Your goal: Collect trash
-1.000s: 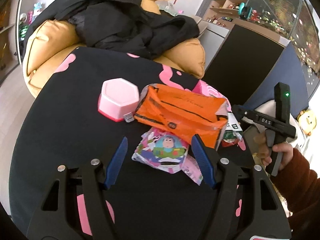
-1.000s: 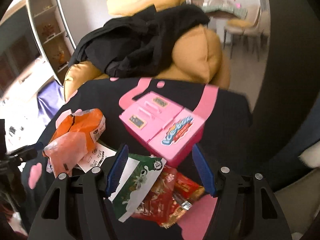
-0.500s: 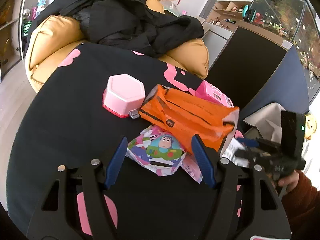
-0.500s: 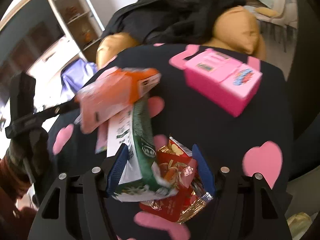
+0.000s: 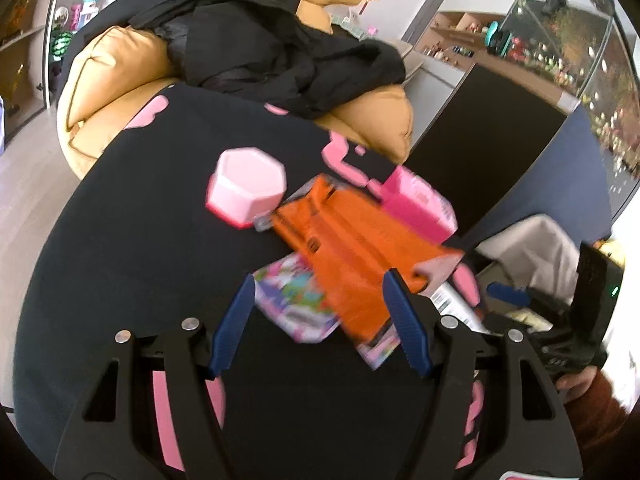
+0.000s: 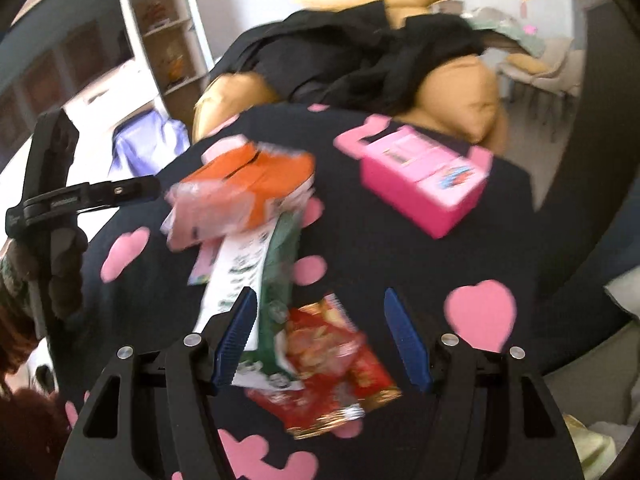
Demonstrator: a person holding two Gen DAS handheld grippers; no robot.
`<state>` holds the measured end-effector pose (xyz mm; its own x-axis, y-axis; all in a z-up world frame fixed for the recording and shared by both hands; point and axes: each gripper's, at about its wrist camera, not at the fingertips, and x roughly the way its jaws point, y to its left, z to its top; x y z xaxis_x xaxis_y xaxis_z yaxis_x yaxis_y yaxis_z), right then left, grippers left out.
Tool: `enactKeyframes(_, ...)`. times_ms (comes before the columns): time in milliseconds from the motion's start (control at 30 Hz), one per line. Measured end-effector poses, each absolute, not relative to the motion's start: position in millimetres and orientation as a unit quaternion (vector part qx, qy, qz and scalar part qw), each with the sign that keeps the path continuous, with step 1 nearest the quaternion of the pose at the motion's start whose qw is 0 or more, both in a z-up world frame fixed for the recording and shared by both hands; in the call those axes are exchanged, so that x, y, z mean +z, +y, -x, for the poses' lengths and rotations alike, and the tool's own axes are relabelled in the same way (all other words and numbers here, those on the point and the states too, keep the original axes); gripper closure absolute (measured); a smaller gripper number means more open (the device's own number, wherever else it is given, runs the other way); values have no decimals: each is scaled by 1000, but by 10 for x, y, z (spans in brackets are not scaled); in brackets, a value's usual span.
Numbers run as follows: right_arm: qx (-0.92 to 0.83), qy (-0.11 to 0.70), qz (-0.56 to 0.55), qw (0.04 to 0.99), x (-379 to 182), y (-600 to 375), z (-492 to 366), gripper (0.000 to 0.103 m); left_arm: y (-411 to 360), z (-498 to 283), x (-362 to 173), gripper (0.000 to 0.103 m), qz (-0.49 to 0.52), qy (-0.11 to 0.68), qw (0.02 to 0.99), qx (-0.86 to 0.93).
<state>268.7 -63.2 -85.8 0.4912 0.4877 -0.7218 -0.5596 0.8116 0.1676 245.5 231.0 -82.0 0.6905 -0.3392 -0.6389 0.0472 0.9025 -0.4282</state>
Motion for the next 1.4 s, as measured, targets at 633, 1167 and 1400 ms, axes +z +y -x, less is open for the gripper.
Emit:
enactKeyframes(633,266,373,15,889,-598,-730,-2515,40,2101,-2590,-517,96,162,357,916,-90)
enactKeyframes(1167,275,366,38,889,-337,129,-2718,40,2715,-1922,-735,54,194,364,910,-43)
enactKeyframes(1400,253,420,165,856,-657,925,-3235,40,2754,-1934,-865,50,195,371,907,-44)
